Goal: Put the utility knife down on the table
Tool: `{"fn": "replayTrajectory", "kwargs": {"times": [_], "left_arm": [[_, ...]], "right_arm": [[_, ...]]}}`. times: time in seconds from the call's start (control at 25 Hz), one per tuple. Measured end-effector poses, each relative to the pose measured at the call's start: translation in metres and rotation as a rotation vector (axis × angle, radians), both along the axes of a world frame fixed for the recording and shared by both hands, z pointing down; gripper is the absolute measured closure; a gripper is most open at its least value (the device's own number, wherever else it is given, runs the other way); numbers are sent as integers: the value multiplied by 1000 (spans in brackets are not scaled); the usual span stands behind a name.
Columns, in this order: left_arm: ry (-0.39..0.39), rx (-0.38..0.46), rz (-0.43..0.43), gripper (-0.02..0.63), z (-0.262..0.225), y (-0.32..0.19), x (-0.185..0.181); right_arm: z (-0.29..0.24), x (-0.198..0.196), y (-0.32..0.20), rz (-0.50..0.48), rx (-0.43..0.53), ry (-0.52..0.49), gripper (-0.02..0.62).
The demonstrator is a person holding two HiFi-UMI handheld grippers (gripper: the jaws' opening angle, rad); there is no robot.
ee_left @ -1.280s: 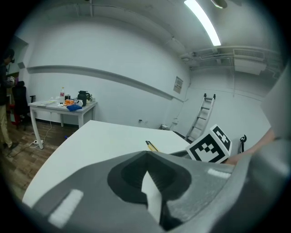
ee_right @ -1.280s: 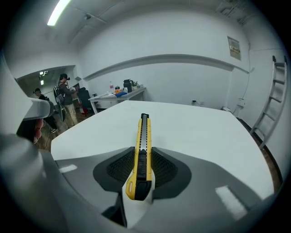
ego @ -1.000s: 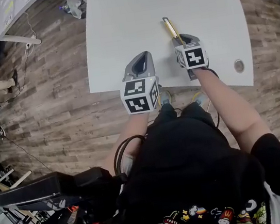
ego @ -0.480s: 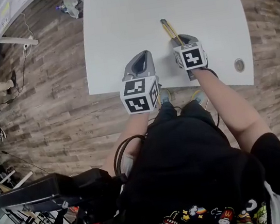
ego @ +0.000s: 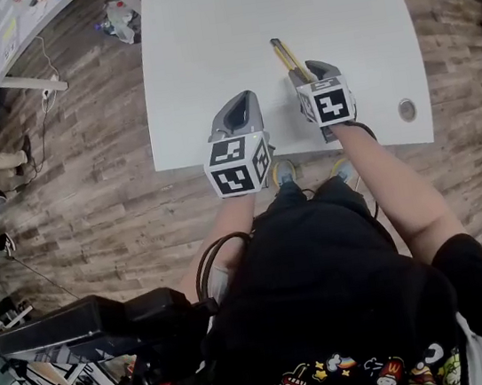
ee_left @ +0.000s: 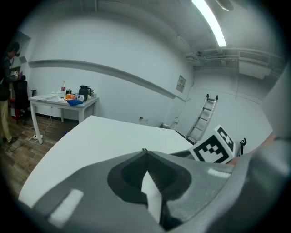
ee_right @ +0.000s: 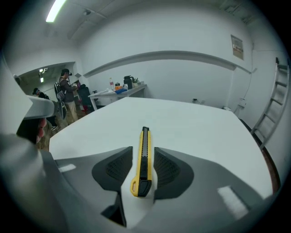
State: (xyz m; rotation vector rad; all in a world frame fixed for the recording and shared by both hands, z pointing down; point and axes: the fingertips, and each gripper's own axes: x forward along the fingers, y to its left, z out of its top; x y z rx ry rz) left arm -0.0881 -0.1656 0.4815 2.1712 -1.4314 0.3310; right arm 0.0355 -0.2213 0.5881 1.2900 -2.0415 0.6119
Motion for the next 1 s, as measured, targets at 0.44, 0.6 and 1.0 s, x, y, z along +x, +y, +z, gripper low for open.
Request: {"fn": "replayTrajectory", "kwargs": {"times": [0.44, 0.6, 1.0], "left_arm": [[2, 143, 101, 606, -64, -13, 42], [-3, 178, 133, 606, -78, -3, 59], [-3, 205, 133, 606, -87, 15, 64]], "right_arm": [[-173, 24, 39, 57, 347, -164, 572], [-207, 37, 59, 77, 425, -193, 574], [-209, 50, 81, 88, 440, -180, 574]]}}
